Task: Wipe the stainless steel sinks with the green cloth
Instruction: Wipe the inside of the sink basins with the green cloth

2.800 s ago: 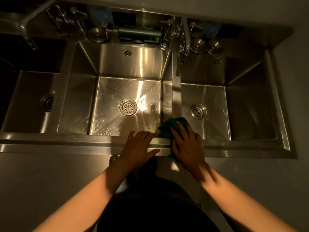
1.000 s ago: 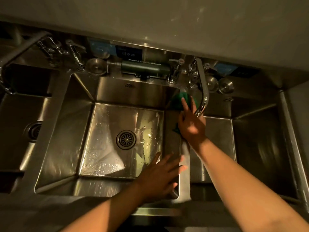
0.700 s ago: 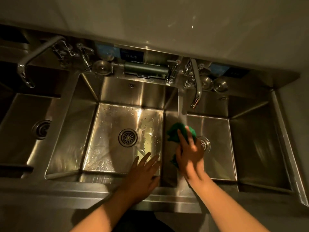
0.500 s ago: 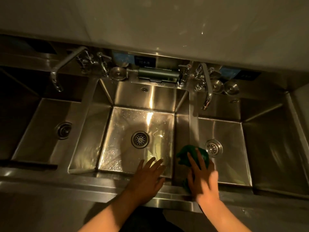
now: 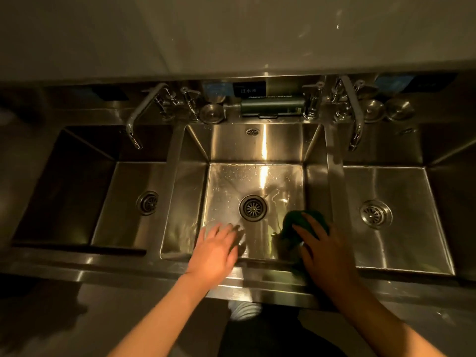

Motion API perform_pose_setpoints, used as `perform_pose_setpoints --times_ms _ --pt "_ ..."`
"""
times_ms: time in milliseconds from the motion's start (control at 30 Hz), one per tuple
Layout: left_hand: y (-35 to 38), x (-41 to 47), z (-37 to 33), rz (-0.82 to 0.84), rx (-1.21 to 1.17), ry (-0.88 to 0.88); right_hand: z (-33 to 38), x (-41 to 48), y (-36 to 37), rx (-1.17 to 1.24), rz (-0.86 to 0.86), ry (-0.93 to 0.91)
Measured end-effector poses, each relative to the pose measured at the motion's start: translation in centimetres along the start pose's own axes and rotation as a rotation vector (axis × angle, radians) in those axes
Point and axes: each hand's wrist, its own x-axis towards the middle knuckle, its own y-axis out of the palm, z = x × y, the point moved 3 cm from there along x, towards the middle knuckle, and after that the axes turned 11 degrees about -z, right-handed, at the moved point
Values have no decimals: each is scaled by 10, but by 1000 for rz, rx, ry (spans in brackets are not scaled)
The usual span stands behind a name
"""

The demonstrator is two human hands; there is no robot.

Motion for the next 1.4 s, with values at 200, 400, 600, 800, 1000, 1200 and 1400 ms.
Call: perform_pose_setpoints --times_ms 200,400,600,800,1000,1200,1400 --pt "-44 22 57 -55 111 -58 67 48 39 297 -33 60" --pt "-67 49 110 -119 167 -125 109 98 85 480 -54 102" --pt "-68 87 161 -156 171 -141 157 148 130 1008 -81 530" --pt "-38 92 175 -316 -107 -142 201 183 190 1209 74 732" --pt "-30 93 185 -375 -188 -148 250 200 248 1339 206 707" --pt "-30 96 184 -370 -178 -119 249 234 307 1127 198 718" --pt "-27 97 187 -361 -171 -113 213 273 376 914 196 714"
